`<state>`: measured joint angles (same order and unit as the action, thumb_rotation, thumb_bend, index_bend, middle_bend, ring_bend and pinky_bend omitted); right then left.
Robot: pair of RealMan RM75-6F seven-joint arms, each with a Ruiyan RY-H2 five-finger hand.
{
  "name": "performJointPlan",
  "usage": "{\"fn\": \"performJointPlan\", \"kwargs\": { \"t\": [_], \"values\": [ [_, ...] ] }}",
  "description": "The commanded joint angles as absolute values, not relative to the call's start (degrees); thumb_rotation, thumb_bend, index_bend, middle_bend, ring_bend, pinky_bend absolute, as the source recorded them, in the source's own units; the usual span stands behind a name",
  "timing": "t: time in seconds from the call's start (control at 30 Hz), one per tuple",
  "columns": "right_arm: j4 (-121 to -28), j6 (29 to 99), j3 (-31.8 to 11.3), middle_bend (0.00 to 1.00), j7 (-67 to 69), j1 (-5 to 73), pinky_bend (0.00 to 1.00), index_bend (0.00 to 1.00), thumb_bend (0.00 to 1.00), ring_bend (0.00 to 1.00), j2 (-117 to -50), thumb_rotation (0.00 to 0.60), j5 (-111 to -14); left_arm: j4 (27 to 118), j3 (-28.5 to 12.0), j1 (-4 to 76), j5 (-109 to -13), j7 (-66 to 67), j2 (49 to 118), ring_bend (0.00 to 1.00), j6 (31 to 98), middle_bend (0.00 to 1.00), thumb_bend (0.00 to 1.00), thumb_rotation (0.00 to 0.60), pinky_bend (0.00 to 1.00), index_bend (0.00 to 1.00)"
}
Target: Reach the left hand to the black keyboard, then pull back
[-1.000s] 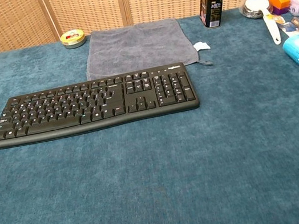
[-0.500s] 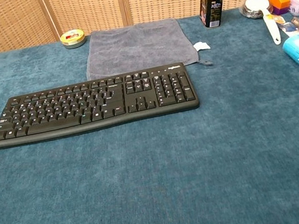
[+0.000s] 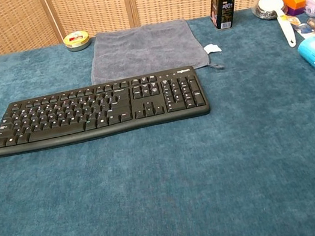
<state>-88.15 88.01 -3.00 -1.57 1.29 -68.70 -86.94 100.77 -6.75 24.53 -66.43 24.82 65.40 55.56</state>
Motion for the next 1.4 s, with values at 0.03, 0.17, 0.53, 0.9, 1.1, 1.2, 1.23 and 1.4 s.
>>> {"fn": "performJointPlan", "kwargs": {
  "t": [0.03,0.17,0.53,0.9,1.1,1.2,1.23,1.4],
  "values": [
    [-88.1,87.7,-3.0,0.37,-1.8,1.4,0.36,0.27,0.26,0.41,-68.8,0.000,-86.7,98.1,-7.1,26.5,-64.6,24.2,67.7,1.00,53.5,1.00,0.15,0.000,1.00,0.23],
    [-88.2,87.6,-3.1,0.37,-2.1,1.4,0.36,0.27,0.26,0.41,-68.9,0.000,-86.5,95.5,-7.0,28.1,-63.2,23.9,69.9,1.00,52.0,1.00,0.15,0.000,1.00,0.23],
    [-88.1,87.2,-3.0,0.37,-2.5,1.1,0.36,0.27,0.26,0.41,-69.0,0.000,-85.7,90.4,-6.5,31.3,-59.5,23.6,74.2,1.00,49.0,1.00,0.15,0.000,1.00,0.23],
    [-88.3,87.3,-3.0,0.37,-2.5,0.9,0.36,0.27,0.26,0.41,-68.8,0.000,-85.5,88.0,-5.8,33.6,-57.7,23.4,76.4,1.00,47.9,1.00,0.15,0.000,1.00,0.23],
    [-88.3,87.4,-3.0,0.37,-2.4,0.8,0.36,0.27,0.26,0.41,-68.7,0.000,-85.5,87.1,-5.3,34.3,-56.9,23.0,77.3,1.00,47.5,1.00,0.15,0.000,1.00,0.23],
    [-88.4,87.4,-3.0,0.37,-2.4,0.8,0.36,0.27,0.26,0.41,-68.6,0.000,-85.6,86.7,-5.1,34.5,-56.7,22.6,77.6,1.00,47.4,1.00,0.15,0.000,1.00,0.23],
    [-88.4,87.4,-3.0,0.37,-2.4,0.7,0.36,0.27,0.26,0.41,-68.6,0.000,-85.6,86.9,-5.2,34.5,-56.7,22.0,77.6,1.00,47.4,1.00,0.15,0.000,1.00,0.23],
    [-88.8,87.6,-3.0,0.37,-2.3,0.6,0.36,0.27,0.26,0.41,-68.4,0.000,-85.7,88.7,-5.4,33.5,-59.6,19.6,76.3,1.00,50.5,1.00,0.15,0.000,1.00,0.23]
  ]
}}
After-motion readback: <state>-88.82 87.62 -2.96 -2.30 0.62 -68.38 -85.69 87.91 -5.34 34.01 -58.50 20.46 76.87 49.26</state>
